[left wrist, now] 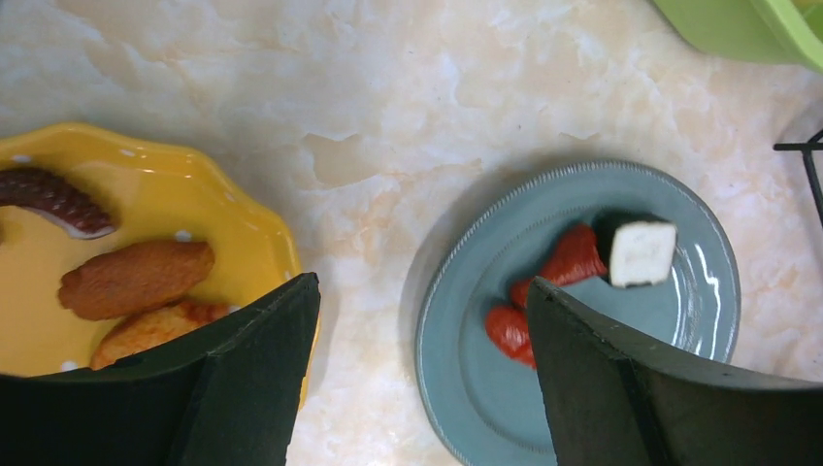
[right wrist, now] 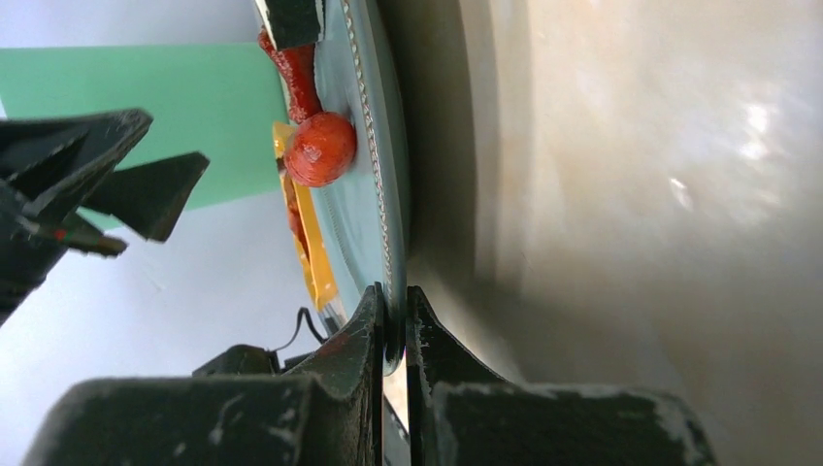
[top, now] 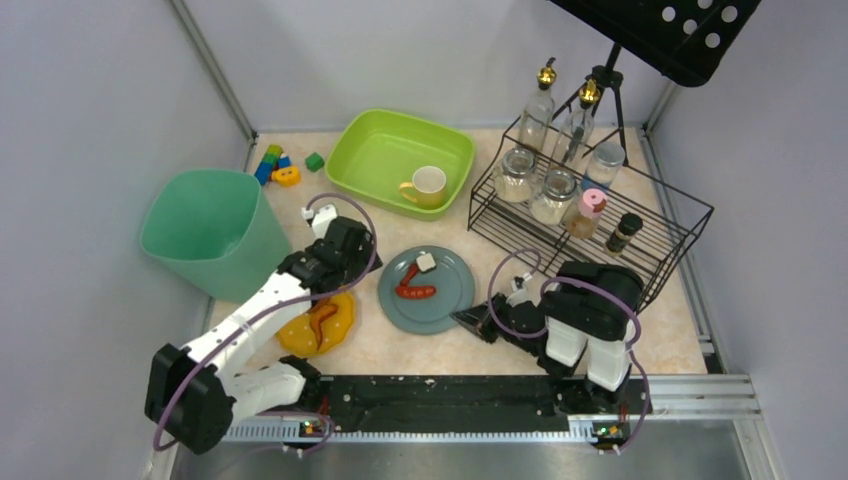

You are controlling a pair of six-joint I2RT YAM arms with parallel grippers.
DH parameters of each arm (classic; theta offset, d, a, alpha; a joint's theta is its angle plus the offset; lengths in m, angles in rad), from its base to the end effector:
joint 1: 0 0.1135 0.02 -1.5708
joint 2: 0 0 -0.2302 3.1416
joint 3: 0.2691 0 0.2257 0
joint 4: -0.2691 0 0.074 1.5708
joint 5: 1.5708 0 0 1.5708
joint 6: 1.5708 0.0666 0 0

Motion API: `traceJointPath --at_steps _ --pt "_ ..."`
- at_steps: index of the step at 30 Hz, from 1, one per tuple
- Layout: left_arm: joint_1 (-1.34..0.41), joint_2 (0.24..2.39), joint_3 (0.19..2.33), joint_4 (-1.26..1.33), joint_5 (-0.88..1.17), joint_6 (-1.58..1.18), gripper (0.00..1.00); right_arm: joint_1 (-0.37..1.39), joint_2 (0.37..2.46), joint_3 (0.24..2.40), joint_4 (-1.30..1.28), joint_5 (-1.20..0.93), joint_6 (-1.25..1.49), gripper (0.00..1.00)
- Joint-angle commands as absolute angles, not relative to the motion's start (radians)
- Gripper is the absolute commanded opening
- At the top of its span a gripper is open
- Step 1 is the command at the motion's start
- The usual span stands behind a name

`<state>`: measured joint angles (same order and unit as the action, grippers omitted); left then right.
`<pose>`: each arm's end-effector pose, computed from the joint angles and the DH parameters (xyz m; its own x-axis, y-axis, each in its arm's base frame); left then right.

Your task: Clear the kitchen counter

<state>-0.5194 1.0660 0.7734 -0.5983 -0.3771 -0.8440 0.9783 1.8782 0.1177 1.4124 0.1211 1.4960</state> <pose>0.2030 -0.0878 0.2040 -0.6433 -0.4325 -0.6318 -0.3314 0.9011 -0.2796 0.1403 0.1940 0.0601 -0.7722 0.6256 -0.1113 0.1332 0.3306 0.9343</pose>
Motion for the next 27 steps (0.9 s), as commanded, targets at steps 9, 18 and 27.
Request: traceJointPath --at_steps 9,18,27 --pt "-0.507 1.343 0.772 -0.356 -0.296 -0.913 0.56 1.002 1.861 -0.034 1.543 0.120 1.457 0.00" --pt "-0.499 1.407 0.735 -0.289 -0.252 -0.915 0.55 1.002 1.920 -0.092 1.637 0.105 1.449 0.00" --pt "-0.498 1.394 0.638 -0.154 -0.155 -0.916 0.48 1.002 2.002 -0.145 1.724 0.107 1.457 0.00"
